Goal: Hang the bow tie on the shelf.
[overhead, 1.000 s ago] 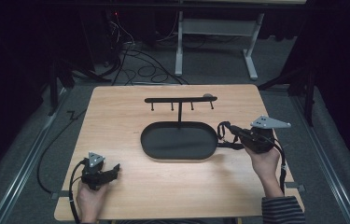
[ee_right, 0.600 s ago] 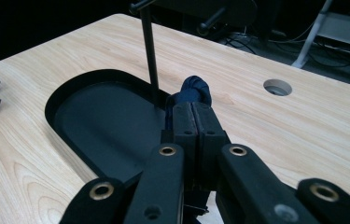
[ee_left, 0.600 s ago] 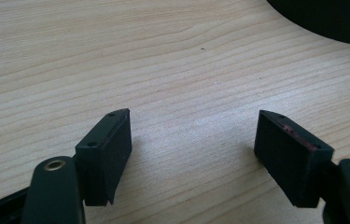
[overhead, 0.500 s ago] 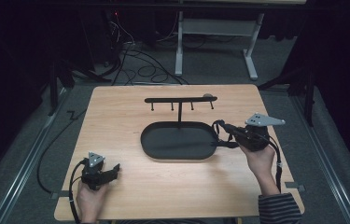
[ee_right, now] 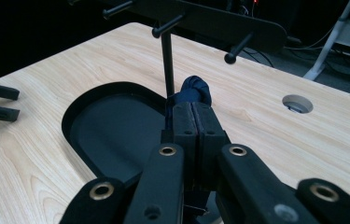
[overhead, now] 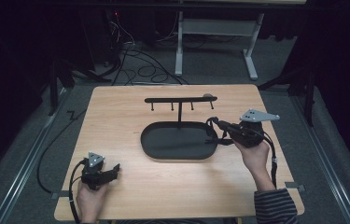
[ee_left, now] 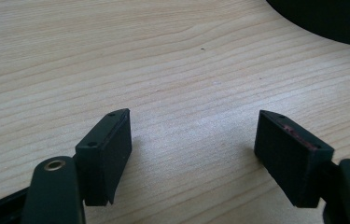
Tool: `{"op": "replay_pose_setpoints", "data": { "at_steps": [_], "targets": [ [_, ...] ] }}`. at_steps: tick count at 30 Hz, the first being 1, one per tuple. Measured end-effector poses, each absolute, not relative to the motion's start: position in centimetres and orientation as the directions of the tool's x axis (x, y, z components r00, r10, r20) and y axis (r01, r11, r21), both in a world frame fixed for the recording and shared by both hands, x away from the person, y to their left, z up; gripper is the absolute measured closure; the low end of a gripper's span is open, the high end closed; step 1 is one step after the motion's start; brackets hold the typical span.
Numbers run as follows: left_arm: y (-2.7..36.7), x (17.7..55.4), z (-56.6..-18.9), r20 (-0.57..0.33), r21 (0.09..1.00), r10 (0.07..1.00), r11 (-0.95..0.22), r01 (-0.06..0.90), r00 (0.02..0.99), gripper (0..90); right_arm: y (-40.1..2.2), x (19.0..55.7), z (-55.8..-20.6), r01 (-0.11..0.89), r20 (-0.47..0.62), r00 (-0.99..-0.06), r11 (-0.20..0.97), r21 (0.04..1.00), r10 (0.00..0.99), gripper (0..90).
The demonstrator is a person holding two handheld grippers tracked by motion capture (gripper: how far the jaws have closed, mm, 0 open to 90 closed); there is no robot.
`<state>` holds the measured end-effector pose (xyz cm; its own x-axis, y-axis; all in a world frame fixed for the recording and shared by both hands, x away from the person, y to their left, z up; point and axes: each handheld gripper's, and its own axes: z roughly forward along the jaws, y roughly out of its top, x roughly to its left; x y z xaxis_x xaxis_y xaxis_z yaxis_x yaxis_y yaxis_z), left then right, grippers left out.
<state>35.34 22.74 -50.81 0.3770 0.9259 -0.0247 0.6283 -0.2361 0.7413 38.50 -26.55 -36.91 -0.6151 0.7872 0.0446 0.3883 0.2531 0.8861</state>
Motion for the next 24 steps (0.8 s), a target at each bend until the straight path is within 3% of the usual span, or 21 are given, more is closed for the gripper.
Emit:
{"op": "replay_pose_setpoints", "data": {
  "at_steps": [24],
  "targets": [
    [22.7,35.3,-50.8,-0.029,0.743,0.927,-0.230,0.628,0.374,27.8,-25.5,40.4,-35.0,0.367,0.051,-0.628,0.238,0.899,0.776,90.0]
  ]
}}
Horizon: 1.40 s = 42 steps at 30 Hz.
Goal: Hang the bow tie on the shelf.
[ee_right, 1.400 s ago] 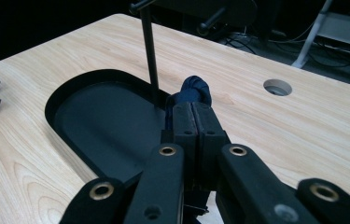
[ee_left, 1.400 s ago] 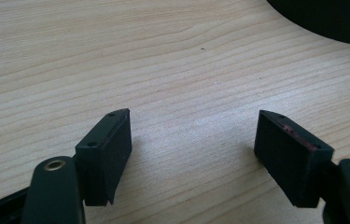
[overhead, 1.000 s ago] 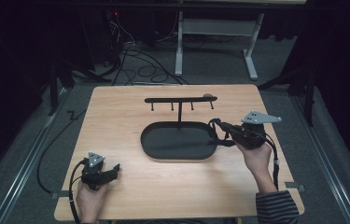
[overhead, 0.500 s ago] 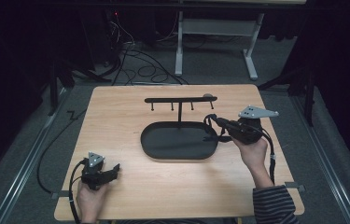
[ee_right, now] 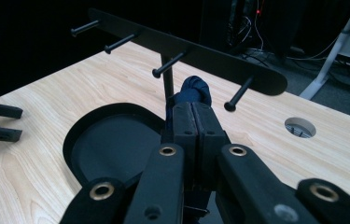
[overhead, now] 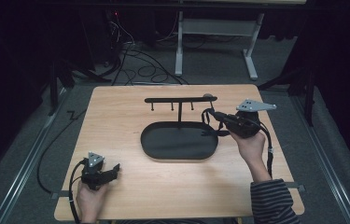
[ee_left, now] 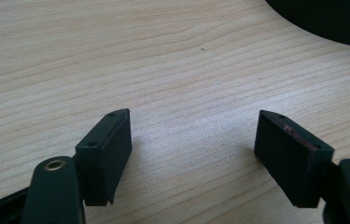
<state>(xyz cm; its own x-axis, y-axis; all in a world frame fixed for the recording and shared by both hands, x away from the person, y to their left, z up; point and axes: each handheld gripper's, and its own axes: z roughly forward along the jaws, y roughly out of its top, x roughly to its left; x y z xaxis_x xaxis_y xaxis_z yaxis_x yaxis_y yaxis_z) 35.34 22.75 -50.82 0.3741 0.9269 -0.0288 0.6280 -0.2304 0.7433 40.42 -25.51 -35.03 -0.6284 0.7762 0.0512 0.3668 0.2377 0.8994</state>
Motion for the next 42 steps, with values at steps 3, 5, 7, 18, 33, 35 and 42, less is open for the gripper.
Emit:
{"op": "replay_pose_setpoints", "data": {
  "at_steps": [3,5,7,18,33,35,42],
  "targets": [
    [22.7,35.3,-50.8,-0.029,0.744,0.927,-0.229,0.627,0.373,27.8,-25.4,40.7,-34.8,0.366,0.048,-0.626,0.238,0.900,0.778,90.0],
    [22.8,35.3,-50.8,-0.031,0.745,0.927,-0.228,0.627,0.374,27.8,-25.4,41.0,-34.6,0.367,0.045,-0.622,0.240,0.899,0.782,90.0],
    [22.8,35.4,-50.8,-0.033,0.746,0.927,-0.226,0.627,0.373,27.8,-25.4,41.3,-34.6,0.371,0.048,-0.617,0.237,0.898,0.785,90.0],
    [22.8,35.4,-50.8,-0.034,0.746,0.927,-0.225,0.627,0.373,27.8,-25.8,42.3,-34.7,0.389,0.058,-0.596,0.225,0.893,0.801,90.0],
    [22.8,35.3,-50.8,-0.033,0.746,0.927,-0.226,0.627,0.373,27.8,-26.5,43.5,-35.4,0.424,0.073,-0.558,0.209,0.881,0.826,90.0],
    [22.8,35.3,-50.8,-0.033,0.746,0.927,-0.226,0.627,0.373,27.8,-26.6,43.6,-35.5,0.427,0.075,-0.555,0.206,0.881,0.829,90.0],
    [22.8,35.3,-50.8,-0.033,0.746,0.927,-0.226,0.627,0.373,27.7,-26.7,43.9,-35.8,0.448,0.086,-0.536,0.197,0.872,0.840,90.0]
  ]
}}
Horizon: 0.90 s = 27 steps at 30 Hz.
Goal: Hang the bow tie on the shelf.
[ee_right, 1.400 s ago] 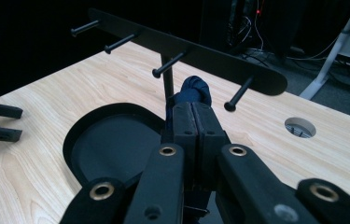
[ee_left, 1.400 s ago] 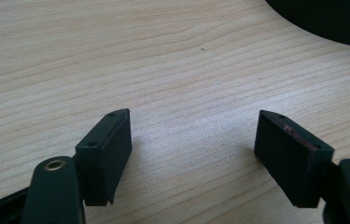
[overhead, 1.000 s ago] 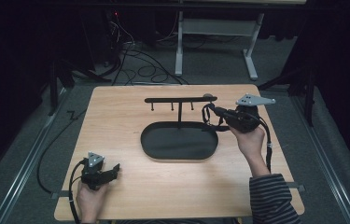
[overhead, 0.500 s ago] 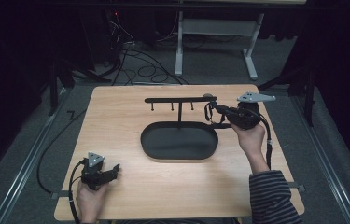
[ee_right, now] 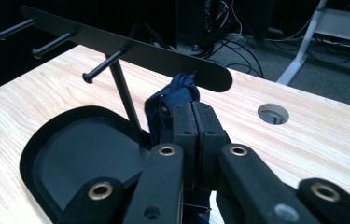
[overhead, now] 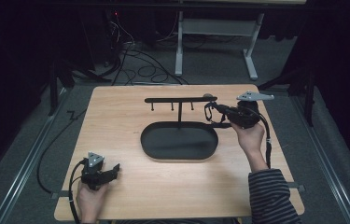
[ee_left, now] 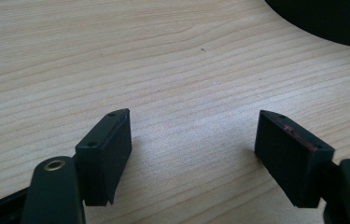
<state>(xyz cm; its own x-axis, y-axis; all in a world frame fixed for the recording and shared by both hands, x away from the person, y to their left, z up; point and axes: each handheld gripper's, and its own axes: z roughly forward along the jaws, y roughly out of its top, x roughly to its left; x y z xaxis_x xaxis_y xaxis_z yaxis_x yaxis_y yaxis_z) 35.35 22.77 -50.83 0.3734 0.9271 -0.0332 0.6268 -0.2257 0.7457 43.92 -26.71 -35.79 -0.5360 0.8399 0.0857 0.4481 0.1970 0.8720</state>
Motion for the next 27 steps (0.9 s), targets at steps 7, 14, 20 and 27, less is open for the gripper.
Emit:
{"op": "replay_pose_setpoints", "data": {
  "at_steps": [7,14,20,27],
  "targets": [
    [22.77,35.35,-50.84,-0.033,0.746,0.927,-0.226,0.627,0.373,27.7,-26.71,44.24,-36.06,0.463,0.086,-0.515,0.192,0.866,0.853,90.0],
    [22.77,35.35,-50.84,-0.033,0.746,0.927,-0.226,0.627,0.373,27.7,-26.65,44.46,-36.25,0.467,0.084,-0.499,0.186,0.864,0.863,90.0],
    [22.77,35.35,-50.84,-0.033,0.746,0.927,-0.226,0.627,0.373,27.7,-26.62,44.48,-36.33,0.469,0.084,-0.497,0.186,0.863,0.864,87.5],
    [22.78,35.35,-50.84,-0.034,0.746,0.927,-0.225,0.627,0.374,27.7,-26.23,44.24,-36.16,0.456,0.070,-0.506,0.197,0.868,0.860,85.6]
  ]
}}
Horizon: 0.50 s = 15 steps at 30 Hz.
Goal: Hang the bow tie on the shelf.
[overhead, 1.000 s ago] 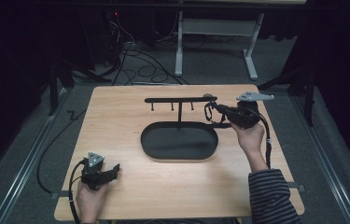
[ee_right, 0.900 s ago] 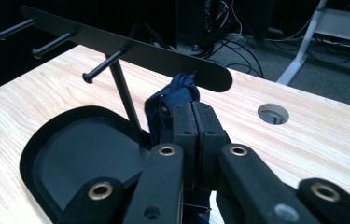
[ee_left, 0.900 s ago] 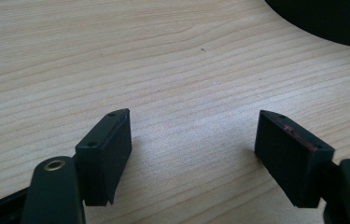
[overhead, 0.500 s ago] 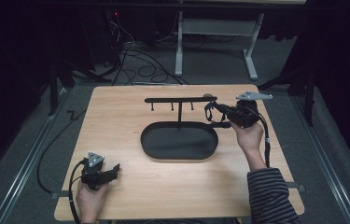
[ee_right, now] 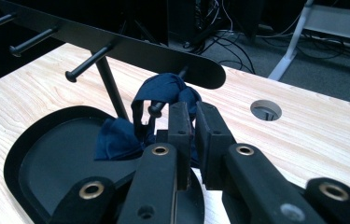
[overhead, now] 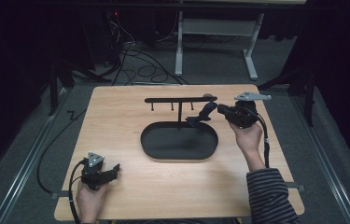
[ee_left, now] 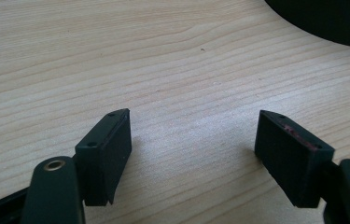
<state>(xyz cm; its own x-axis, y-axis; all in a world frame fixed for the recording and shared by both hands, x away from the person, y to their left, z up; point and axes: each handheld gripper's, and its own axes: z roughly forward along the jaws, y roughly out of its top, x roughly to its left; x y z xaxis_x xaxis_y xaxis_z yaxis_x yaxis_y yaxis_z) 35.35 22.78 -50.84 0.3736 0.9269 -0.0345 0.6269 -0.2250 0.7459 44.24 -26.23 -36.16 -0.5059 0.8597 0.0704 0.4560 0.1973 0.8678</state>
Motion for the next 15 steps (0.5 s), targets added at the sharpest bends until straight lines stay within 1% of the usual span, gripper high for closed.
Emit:
{"op": "replay_pose_setpoints", "data": {
  "at_steps": [9,15],
  "targets": [
    [22.8,35.4,-50.8,-0.034,0.746,0.927,-0.226,0.627,0.374,27.7,-26.7,43.5,-35.6,0.449,0.081,-0.510,0.184,0.874,0.856,78.0],
    [22.8,35.4,-50.8,-0.033,0.746,0.927,-0.226,0.627,0.374,27.7,-27.2,42.7,-35.4,0.435,0.068,-0.510,0.189,0.880,0.857,76.4]
  ]
}}
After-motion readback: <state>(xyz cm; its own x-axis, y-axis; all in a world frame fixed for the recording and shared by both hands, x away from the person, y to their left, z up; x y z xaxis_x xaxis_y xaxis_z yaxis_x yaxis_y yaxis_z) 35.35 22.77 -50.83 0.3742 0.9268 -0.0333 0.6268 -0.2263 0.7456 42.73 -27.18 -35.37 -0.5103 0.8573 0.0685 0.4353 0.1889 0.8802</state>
